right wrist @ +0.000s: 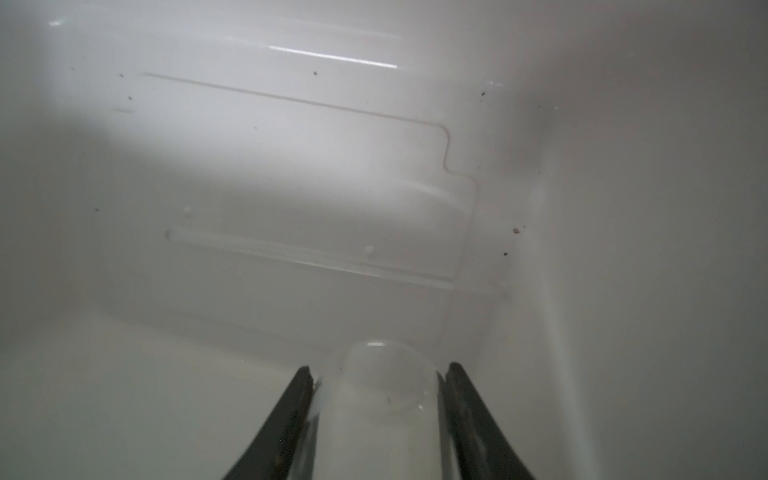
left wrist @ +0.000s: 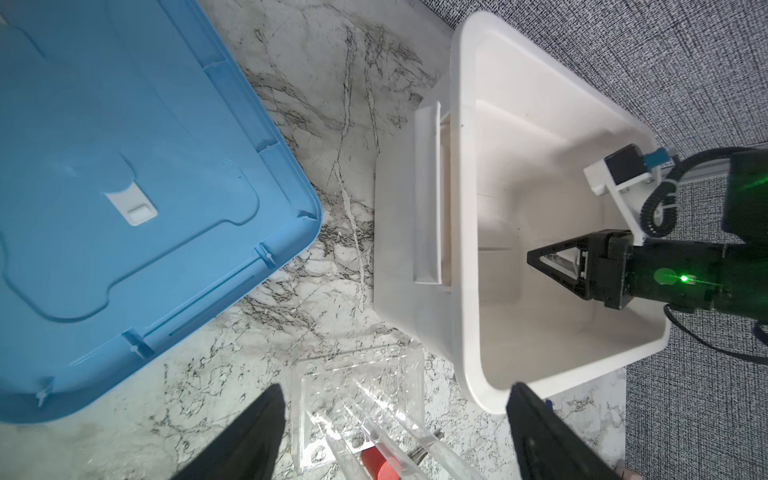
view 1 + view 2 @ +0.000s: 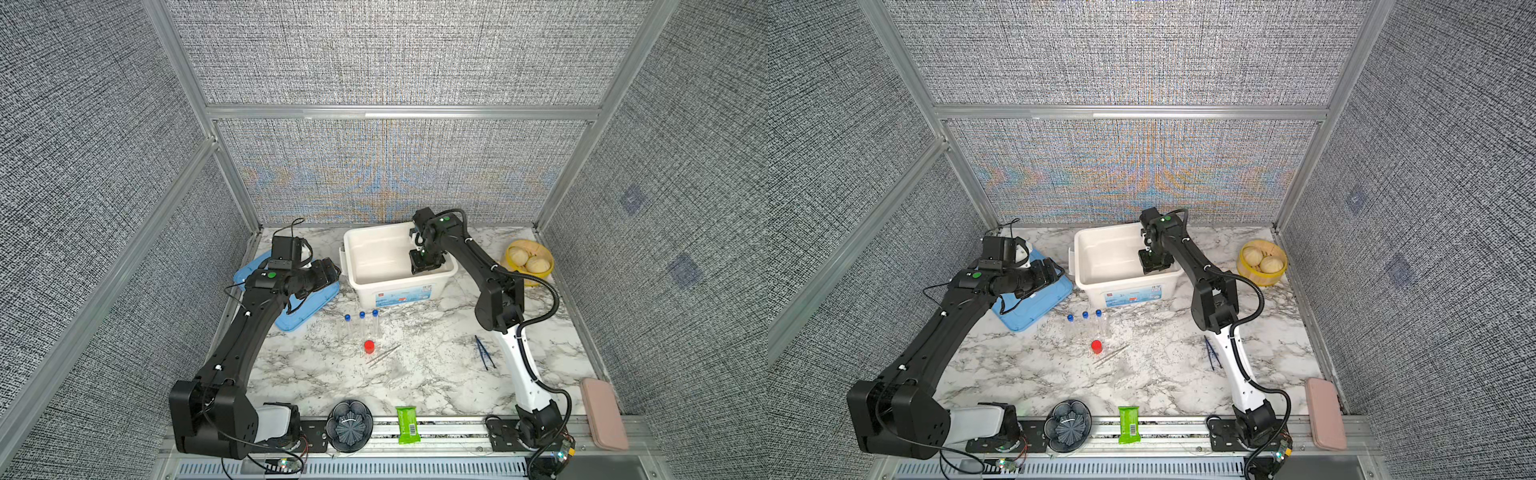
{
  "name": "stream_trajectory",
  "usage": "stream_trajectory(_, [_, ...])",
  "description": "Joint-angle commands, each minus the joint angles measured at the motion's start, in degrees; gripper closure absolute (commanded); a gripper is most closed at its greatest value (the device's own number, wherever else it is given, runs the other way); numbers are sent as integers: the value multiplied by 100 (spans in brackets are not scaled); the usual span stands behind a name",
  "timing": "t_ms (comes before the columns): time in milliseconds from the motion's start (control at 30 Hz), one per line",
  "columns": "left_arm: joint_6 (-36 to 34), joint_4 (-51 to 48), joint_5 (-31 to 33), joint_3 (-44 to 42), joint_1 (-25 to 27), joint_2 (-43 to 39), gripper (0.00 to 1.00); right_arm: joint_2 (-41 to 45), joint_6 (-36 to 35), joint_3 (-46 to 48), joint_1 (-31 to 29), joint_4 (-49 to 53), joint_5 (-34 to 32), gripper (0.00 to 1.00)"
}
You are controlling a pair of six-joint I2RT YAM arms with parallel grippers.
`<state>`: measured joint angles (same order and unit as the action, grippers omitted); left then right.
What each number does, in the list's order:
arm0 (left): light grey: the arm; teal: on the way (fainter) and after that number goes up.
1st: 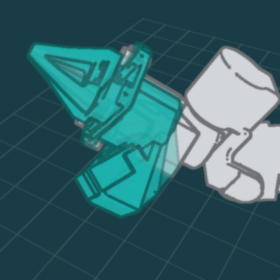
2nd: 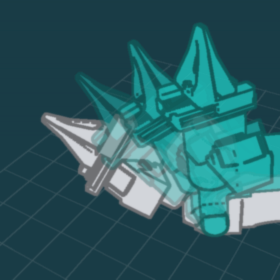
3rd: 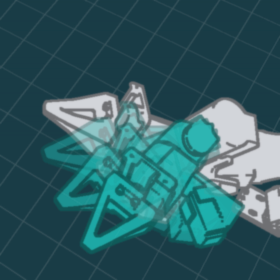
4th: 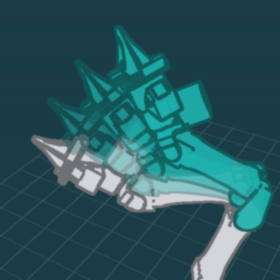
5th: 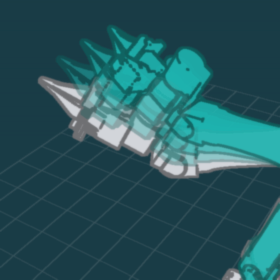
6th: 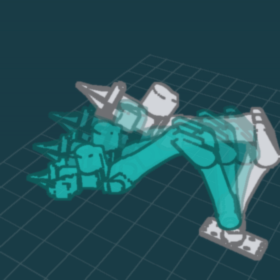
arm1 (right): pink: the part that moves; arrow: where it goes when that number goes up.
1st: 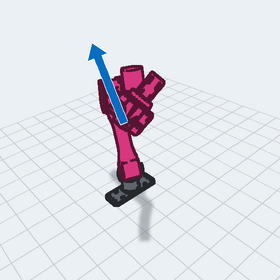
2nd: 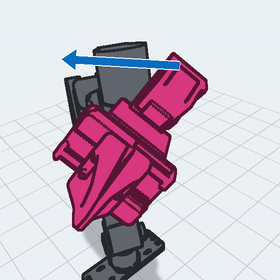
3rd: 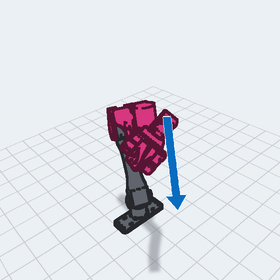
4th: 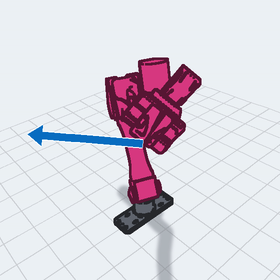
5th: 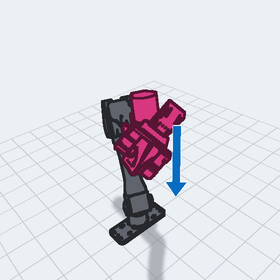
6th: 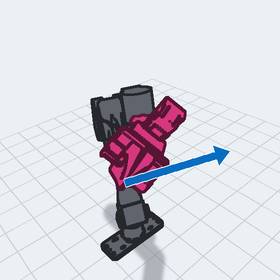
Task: Organize the chemistry lab equipment
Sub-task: 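Set the glass beaker down inside the bin and open the right gripper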
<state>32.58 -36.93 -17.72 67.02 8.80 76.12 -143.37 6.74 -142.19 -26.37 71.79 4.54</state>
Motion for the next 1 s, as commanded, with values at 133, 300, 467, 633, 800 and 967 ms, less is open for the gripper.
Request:
stream_trajectory(133, [-74, -238, -160, 211, -10, 209, 15, -168, -127, 12, -6, 280, -137, 58])
stream_trajectory(300, [-50, -401, -233, 311, -11, 313, 15, -355, -145, 14, 0, 272, -180, 58])
stream_trajectory(467, [-41, -436, -265, 283, -9, 282, 15, -523, -147, 7, -4, 226, -212, 57])
stream_trajectory(633, [-41, -483, -270, 259, -10, 209, 15, -617, -155, 46, -4, 189, -267, 55])
stream_trajectory(800, [-29, -492, -266, 206, -10, 119, 15, -580, -173, 162, 0, 96, -271, 48])
stream_trajectory(967, [-17, -518, -282, 180, -7, 43, 15, -403, -134, 174, -10, 193, -312, 39])
